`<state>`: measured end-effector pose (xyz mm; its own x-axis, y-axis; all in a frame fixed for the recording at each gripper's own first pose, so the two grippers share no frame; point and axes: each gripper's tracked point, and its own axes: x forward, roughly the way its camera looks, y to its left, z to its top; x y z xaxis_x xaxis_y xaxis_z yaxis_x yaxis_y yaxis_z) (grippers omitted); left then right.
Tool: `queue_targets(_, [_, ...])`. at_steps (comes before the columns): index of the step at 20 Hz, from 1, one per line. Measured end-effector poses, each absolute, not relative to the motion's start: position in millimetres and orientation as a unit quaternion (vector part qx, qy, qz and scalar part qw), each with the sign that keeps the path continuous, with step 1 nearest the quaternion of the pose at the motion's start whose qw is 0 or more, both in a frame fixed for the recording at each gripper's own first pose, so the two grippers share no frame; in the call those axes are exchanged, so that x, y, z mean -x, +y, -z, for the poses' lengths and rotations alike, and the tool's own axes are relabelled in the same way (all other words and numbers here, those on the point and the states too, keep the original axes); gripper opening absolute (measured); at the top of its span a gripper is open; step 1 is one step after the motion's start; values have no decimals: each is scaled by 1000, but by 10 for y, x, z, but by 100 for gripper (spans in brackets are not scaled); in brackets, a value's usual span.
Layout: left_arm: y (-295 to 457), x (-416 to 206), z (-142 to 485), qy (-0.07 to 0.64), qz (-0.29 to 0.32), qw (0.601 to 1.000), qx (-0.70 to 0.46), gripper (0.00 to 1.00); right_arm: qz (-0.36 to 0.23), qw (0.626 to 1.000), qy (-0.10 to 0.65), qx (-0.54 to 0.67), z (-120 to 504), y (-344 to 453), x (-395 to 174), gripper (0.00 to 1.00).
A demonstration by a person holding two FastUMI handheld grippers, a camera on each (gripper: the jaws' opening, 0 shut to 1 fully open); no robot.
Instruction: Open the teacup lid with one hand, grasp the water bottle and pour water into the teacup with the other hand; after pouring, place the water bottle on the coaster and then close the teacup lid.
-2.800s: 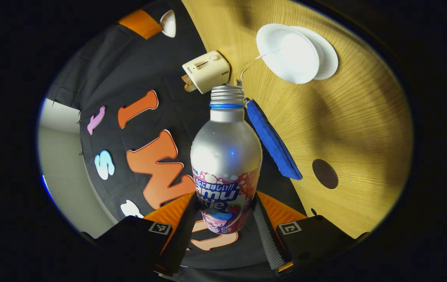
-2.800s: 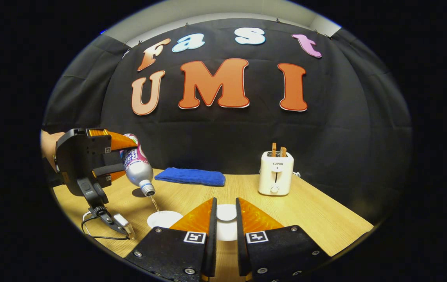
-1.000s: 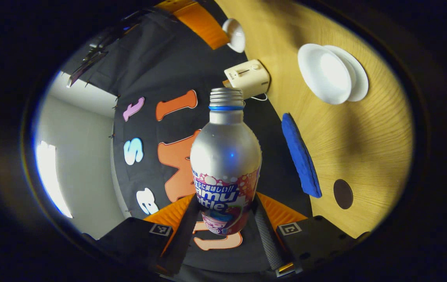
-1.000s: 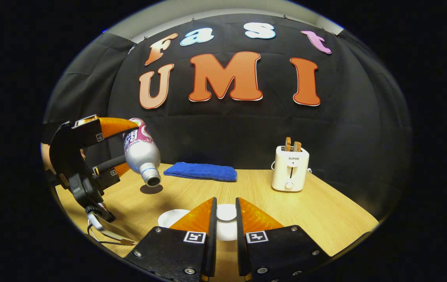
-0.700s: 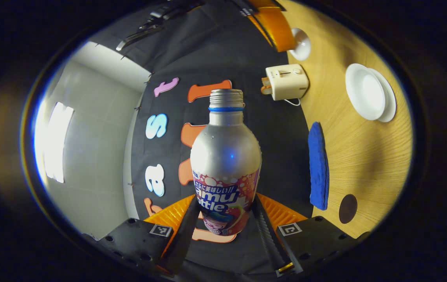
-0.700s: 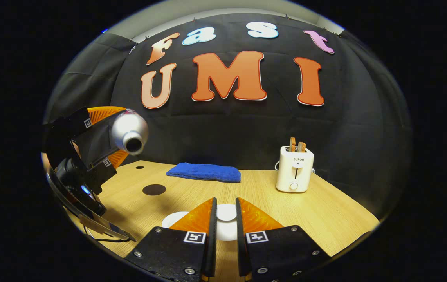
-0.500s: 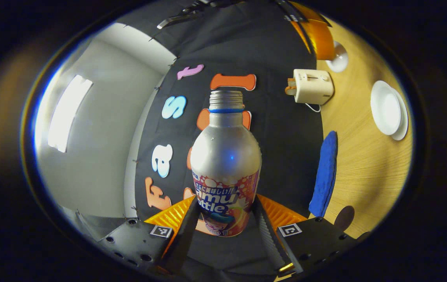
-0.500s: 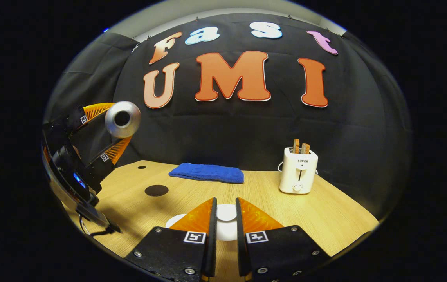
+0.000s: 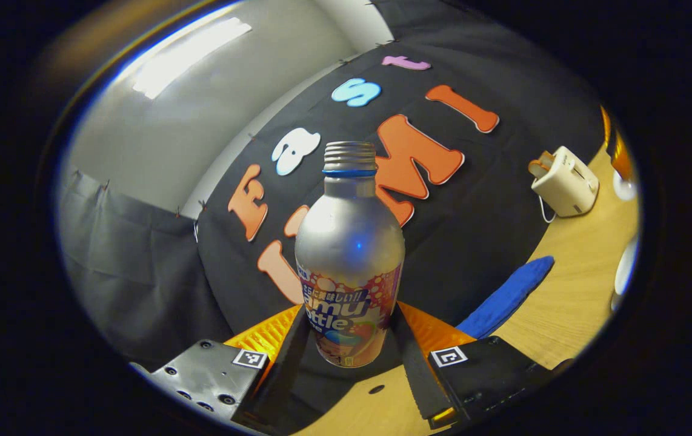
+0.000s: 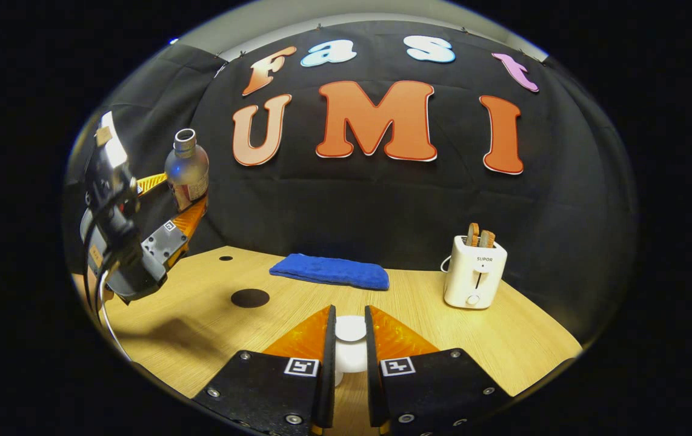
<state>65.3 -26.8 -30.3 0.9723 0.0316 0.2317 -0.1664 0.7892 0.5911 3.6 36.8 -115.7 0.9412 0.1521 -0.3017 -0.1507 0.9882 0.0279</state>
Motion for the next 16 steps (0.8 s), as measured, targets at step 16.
queue_targets(16, [-205, -1323, 1636, 118, -12, 992, -46, 83, -87, 979, 182, 27, 1416, 515, -160, 23])
